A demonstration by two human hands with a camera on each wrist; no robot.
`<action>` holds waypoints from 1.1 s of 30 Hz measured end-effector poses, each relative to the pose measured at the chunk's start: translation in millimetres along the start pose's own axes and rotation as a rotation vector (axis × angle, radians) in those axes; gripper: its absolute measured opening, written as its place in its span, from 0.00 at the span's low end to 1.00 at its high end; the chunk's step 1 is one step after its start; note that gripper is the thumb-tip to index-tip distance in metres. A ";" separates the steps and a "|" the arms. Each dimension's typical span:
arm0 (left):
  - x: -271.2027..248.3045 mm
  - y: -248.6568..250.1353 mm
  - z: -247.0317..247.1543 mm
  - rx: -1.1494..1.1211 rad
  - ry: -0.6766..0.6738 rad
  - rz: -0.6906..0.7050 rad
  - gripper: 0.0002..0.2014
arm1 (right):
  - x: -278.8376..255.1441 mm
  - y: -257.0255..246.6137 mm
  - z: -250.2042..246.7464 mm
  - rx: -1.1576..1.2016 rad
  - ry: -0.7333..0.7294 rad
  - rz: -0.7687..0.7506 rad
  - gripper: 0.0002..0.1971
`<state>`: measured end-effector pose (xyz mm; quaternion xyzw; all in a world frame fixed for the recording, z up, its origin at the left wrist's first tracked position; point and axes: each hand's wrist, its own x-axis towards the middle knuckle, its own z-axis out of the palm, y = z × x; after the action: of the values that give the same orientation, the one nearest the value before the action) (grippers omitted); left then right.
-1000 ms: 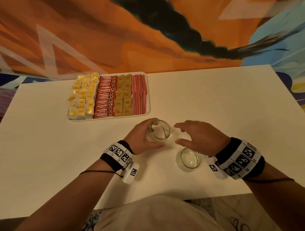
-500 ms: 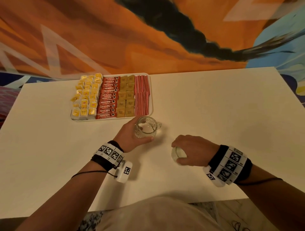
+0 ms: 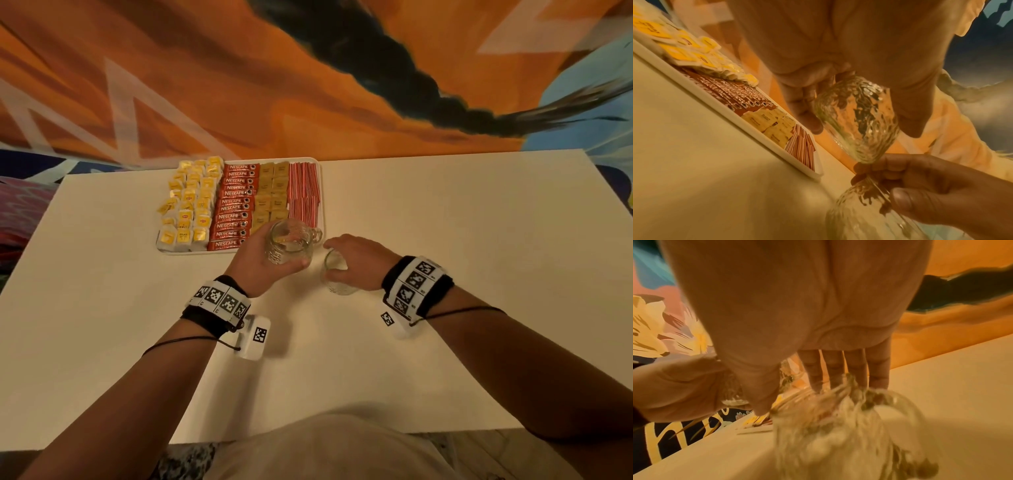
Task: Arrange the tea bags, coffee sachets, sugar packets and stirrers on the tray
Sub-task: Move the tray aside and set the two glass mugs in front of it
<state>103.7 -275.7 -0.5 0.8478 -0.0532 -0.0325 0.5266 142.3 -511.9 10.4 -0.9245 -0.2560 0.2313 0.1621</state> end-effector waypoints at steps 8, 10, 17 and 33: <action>28.6 12.6 0.7 0.018 -0.069 0.015 0.35 | 12.9 -0.6 -51.9 0.126 0.138 -0.103 0.25; 39.5 17.2 2.3 0.015 -0.093 0.026 0.35 | 18.1 -2.5 -59.7 0.160 0.160 -0.145 0.18; 86.5 19.1 11.3 0.103 -0.185 0.016 0.39 | 38.5 26.5 -83.0 0.127 0.225 -0.052 0.10; 129.2 -0.6 49.5 0.479 -0.242 -0.062 0.32 | 50.9 90.6 -34.2 0.237 0.313 0.165 0.10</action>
<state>226.3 -335.6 -22.9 0.9394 -0.0960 -0.1361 0.2997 234.6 -564.1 -16.3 -0.9414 -0.1222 0.1261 0.2880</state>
